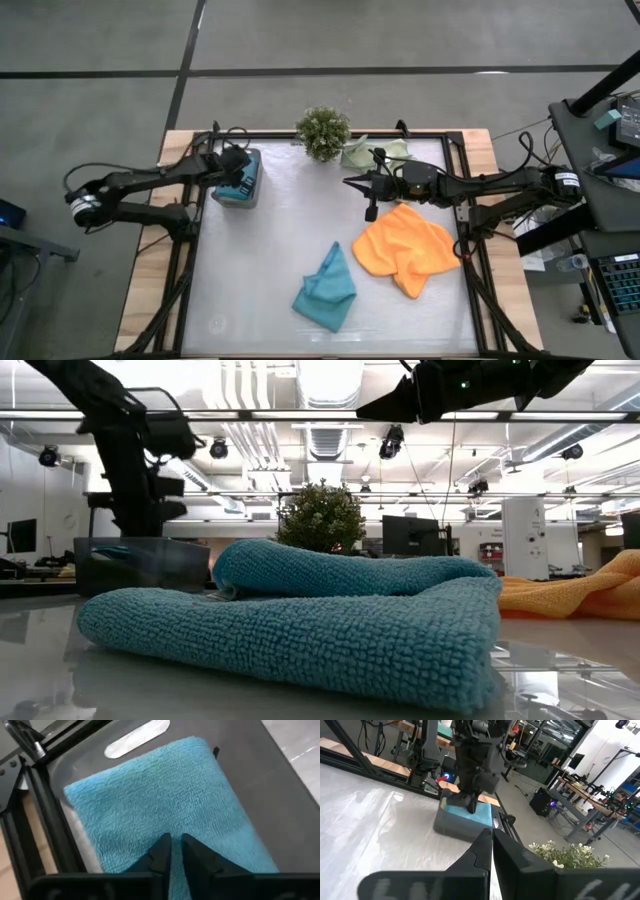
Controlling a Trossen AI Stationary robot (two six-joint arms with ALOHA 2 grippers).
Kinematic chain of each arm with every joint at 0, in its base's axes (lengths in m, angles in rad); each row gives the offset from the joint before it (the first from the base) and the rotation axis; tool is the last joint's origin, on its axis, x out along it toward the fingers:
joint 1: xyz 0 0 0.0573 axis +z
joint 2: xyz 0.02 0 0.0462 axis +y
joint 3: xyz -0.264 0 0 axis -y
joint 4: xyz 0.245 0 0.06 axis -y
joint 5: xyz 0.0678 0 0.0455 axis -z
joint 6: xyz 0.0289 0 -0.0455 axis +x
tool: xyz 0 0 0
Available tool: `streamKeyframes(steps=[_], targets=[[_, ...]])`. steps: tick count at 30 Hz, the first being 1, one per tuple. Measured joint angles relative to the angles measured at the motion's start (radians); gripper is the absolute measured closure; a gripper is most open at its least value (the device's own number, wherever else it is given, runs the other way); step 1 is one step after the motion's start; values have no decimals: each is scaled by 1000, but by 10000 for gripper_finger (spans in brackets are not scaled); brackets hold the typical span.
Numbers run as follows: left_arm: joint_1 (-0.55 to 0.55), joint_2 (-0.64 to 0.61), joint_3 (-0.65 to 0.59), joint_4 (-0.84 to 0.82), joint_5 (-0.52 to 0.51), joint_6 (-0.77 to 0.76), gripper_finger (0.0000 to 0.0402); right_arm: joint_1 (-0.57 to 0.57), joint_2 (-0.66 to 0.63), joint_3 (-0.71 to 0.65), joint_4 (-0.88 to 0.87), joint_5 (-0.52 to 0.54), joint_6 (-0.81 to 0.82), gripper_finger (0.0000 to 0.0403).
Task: Fold microfiber towels
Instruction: Put the blue microfiber cloth into the black bin
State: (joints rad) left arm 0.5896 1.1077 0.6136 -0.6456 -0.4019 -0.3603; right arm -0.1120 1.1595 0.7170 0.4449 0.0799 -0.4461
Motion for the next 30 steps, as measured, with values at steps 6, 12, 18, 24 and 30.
streamKeyframes(steps=[6,12,18,24,30], targets=[[0,125,0,40,-2,-24,396,0,0,0,0,0,-3,394],[0,167,29,16,-15,-25,393,0,1,0,-1,0,-5,394],[0,106,112,-125,67,-17,393,0,2,0,10,0,-27,394],[-2,26,130,-284,185,1,393,0,2,0,11,0,-40,394],[-1,1,93,-300,188,-13,393,0,2,0,16,0,-40,394]])
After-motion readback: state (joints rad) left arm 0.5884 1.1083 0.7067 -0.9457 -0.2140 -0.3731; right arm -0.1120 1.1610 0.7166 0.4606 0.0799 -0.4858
